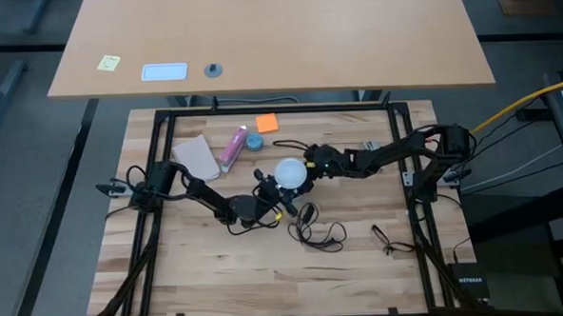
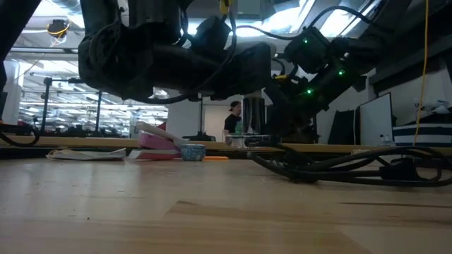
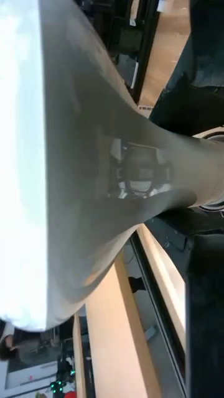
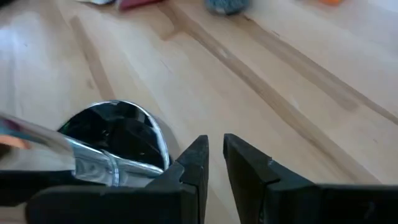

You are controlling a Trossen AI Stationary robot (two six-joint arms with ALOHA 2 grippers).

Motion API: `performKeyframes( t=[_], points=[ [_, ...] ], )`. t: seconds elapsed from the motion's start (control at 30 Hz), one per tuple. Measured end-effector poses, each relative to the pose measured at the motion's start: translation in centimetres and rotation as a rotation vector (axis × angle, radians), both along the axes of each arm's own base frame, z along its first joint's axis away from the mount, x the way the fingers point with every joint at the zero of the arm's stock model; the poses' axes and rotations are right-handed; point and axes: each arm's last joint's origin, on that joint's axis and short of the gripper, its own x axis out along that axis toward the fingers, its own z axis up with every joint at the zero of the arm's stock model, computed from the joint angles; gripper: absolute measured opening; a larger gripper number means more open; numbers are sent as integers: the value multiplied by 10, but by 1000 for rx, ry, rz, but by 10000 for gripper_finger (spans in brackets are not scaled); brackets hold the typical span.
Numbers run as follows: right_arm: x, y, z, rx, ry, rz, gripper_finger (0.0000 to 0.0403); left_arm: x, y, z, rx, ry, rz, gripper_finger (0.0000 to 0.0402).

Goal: Screw lightbulb
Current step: Remove the lightbulb from the lamp

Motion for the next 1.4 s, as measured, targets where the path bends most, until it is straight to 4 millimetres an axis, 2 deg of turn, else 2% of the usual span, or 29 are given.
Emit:
performKeyframes(
  t=[0.2, 0.37, 0.6, 0.8, 1.0, 1.27, 1.4],
  points=[
    [3, 12, 1, 18, -12, 55, 60, -1, 0, 0, 11, 13, 30, 160],
    [4, 30, 0, 45, -11, 90, 60, -1, 2, 0, 21, 32, 77, 160],
    [4, 47, -1, 27, -3, 71, 60, -2, 2, 0, 19, 33, 87, 160],
    [1, 37, -3, -23, 43, 4, 60, -2, -2, 0, 29, 41, 78, 160],
    [-3, 26, 0, -96, 90, 42, 60, -2, -2, 0, 33, 44, 78, 160],
    [-31, 22, 29, -219, 239, 1, 60, -3, -1, 0, 17, 38, 121, 160],
    [-40, 23, 47, -315, 248, 51, 60, -3, 0, 1, -22, -7, 118, 160]
  ],
)
